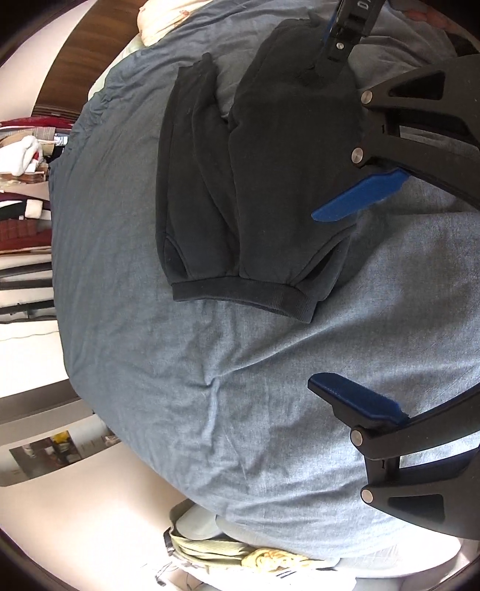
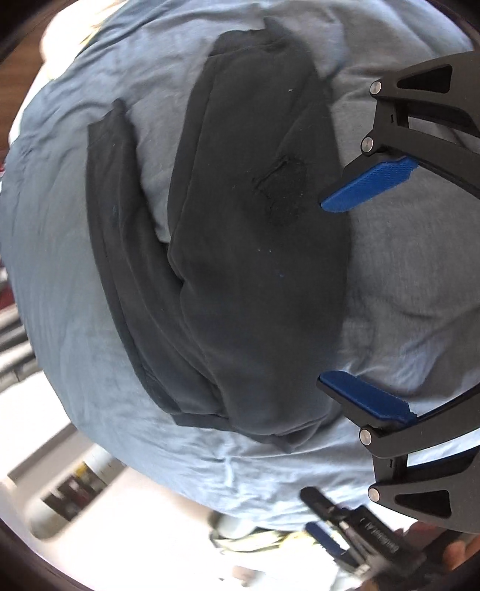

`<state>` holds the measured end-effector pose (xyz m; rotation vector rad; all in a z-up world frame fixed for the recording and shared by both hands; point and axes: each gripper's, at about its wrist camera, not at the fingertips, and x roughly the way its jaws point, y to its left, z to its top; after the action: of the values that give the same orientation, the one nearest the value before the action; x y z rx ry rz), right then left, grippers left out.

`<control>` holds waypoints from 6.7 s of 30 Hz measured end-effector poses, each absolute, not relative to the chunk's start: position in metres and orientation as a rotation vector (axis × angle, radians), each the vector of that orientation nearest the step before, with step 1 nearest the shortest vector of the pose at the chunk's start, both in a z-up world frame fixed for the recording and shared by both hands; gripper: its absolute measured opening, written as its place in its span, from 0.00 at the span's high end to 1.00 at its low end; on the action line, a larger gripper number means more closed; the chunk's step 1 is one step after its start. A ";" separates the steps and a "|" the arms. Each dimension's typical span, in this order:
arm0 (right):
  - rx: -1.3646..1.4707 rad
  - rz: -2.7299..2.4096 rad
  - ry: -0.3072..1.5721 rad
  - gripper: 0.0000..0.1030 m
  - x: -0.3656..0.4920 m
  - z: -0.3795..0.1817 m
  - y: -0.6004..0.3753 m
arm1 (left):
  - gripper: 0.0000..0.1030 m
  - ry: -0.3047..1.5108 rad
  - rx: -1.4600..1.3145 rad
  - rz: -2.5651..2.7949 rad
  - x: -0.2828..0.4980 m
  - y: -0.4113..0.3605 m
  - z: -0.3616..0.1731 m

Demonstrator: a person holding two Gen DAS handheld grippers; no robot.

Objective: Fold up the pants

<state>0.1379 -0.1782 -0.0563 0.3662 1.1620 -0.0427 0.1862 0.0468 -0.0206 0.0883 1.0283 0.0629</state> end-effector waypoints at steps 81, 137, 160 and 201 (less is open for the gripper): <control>0.466 -0.051 1.157 0.88 0.349 -0.039 -0.245 | 0.88 1.205 -0.139 0.019 0.392 0.037 -0.054; 0.409 0.114 1.079 0.53 0.329 -0.009 -0.277 | 0.54 0.964 0.077 -0.426 0.345 -0.081 0.016; 0.601 -0.053 1.139 0.54 0.236 -0.112 -0.384 | 0.61 1.273 -0.046 -0.629 0.316 -0.210 -0.097; 0.748 0.005 0.947 0.89 0.240 -0.076 -0.403 | 0.61 1.385 -0.358 -0.718 0.332 -0.215 -0.107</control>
<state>0.2402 -0.4035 -0.0762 0.7482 0.9468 0.0047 0.3315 -0.2145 -0.1067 -0.3578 1.3853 -0.7175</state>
